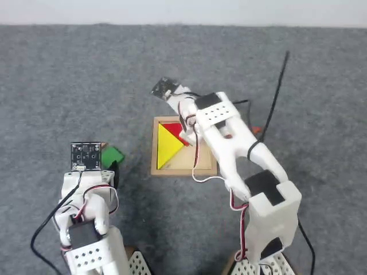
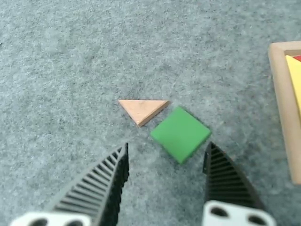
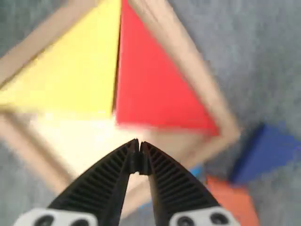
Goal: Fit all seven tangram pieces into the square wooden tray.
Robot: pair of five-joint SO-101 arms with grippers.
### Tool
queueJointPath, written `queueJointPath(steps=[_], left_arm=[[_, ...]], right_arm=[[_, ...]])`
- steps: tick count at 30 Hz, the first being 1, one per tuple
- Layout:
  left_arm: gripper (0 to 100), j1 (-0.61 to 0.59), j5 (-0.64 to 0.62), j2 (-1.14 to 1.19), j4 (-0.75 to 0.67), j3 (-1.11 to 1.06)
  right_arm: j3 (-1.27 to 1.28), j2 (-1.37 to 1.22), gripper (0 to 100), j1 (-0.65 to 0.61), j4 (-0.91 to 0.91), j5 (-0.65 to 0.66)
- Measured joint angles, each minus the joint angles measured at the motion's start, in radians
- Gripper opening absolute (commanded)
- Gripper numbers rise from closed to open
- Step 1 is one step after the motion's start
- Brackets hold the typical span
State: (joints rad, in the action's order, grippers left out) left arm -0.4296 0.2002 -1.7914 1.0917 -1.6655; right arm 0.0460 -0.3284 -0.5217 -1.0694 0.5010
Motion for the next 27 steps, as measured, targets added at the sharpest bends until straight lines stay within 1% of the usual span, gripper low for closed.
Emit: queueJointPath(steps=[5,8,12,18,23,27], left_arm=[[24,-0.002,0.0,0.0,0.0,0.0],[24,-0.002,0.0,0.0,0.0,0.0],[24,0.0,0.0,0.0,0.0,0.0],[24,0.0,0.0,0.0,0.0,0.0],[24,0.0,0.0,0.0,0.0,0.0],[24,0.0,0.0,0.0,0.0,0.0]], right_arm=[[0.011,-0.078,0.7,0.006,0.123,0.012],[0.006,-0.101,0.7,-0.002,0.17,0.074],[0.006,-0.106,0.7,-0.011,0.199,0.114],[0.006,-0.103,0.7,-0.04,0.206,0.12],[0.031,-0.005,0.7,-0.041,0.173,0.101],[0.158,0.178,0.7,-0.044,0.169,0.074]])
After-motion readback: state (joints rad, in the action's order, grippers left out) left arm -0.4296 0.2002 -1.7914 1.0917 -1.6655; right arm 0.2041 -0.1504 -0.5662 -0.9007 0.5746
